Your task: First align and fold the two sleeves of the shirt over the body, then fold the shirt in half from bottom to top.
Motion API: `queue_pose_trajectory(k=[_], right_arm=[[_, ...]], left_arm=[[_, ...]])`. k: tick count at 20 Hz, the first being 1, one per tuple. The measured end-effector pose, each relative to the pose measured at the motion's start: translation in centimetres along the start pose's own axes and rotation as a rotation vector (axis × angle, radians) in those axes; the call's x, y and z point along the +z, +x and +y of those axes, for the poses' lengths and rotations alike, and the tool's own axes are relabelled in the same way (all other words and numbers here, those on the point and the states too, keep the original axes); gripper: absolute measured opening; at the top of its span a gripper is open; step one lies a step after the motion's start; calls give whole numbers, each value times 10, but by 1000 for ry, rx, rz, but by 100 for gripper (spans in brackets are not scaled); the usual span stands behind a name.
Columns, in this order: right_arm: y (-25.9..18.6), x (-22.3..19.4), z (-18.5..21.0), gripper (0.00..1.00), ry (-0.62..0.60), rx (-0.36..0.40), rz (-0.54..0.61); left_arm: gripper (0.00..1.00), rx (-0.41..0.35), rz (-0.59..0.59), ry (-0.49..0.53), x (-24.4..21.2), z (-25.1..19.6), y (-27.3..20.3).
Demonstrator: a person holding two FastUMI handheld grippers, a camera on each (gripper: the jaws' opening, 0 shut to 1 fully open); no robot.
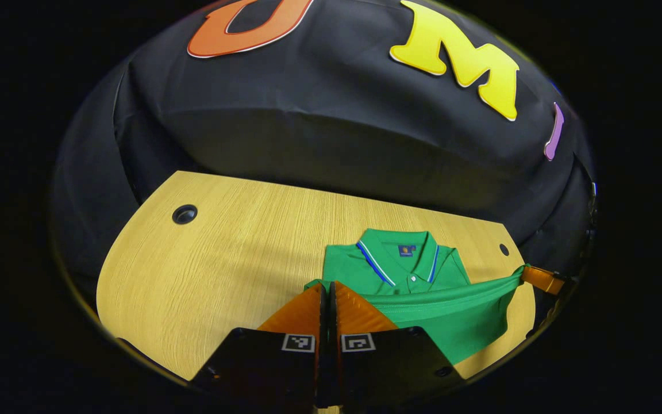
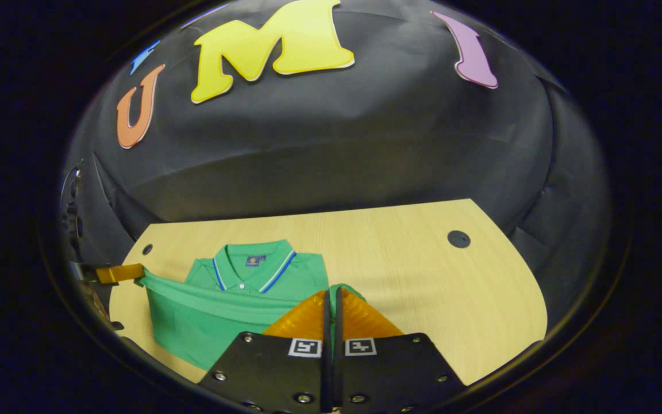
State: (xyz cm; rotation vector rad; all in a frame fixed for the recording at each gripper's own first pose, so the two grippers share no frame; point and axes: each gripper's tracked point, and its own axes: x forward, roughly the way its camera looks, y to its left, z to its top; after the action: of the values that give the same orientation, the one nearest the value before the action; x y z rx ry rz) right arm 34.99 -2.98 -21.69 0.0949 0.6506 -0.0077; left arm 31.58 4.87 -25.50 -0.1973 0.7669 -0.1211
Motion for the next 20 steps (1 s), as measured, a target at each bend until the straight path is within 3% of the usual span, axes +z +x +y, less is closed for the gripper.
queue_pose_trajectory(k=[3, 10, 16, 18, 20], right_arm=[[28, 17, 1, 1, 41, 8, -5], [74, 44, 3, 0, 0, -9, -28], [97, 44, -3, 0, -22, -34, -27], [101, 41, -5, 1, -9, -27, -21], [111, 27, 0, 2, -10, 6, 9]], left_arm=[[3, 2, -26, 15, 19, 2, 23], [3, 5, -35, 35, 36, 7, 68], [3, 35, -40, 52, 41, 14, 91], [3, 15, -54, 37, 42, 12, 92], [5, 59, -70, 17, 41, 22, 97]])
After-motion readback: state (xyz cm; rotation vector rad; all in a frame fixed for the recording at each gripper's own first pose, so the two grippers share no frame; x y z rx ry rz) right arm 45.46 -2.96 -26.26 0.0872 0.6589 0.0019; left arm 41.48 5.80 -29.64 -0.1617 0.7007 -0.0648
